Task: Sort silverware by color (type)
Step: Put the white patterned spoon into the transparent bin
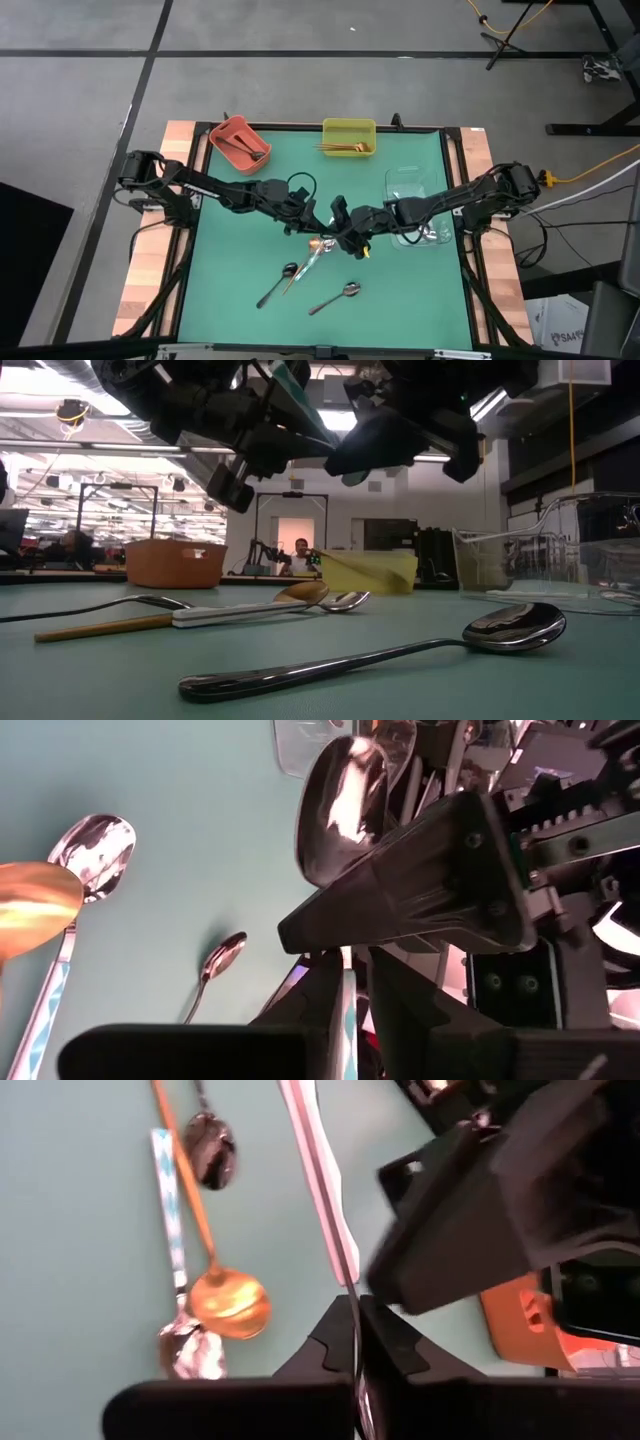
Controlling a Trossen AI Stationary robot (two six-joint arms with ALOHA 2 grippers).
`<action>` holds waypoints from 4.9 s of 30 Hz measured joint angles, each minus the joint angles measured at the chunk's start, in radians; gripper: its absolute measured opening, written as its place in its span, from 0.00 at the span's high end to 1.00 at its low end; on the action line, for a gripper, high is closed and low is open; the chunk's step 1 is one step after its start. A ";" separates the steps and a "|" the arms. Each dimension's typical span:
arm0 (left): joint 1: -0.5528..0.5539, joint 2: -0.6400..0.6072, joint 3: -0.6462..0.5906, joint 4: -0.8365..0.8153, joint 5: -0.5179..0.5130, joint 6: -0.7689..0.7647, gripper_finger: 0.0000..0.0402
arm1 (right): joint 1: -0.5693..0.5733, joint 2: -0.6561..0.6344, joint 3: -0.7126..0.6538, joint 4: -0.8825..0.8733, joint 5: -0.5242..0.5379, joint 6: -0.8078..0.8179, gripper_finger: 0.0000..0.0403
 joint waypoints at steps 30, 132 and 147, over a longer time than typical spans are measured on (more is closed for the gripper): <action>-0.081 0.000 0.001 -0.199 -0.057 0.486 0.89 | 0.001 -0.390 0.000 -0.505 0.007 0.324 1.00; -0.150 0.000 0.000 -0.242 -0.232 0.761 0.89 | 0.001 -0.625 -0.574 -0.784 0.143 1.950 1.00; -0.150 0.000 0.000 -0.242 -0.232 0.761 0.89 | 0.001 -0.625 -0.575 -0.782 0.142 1.944 1.00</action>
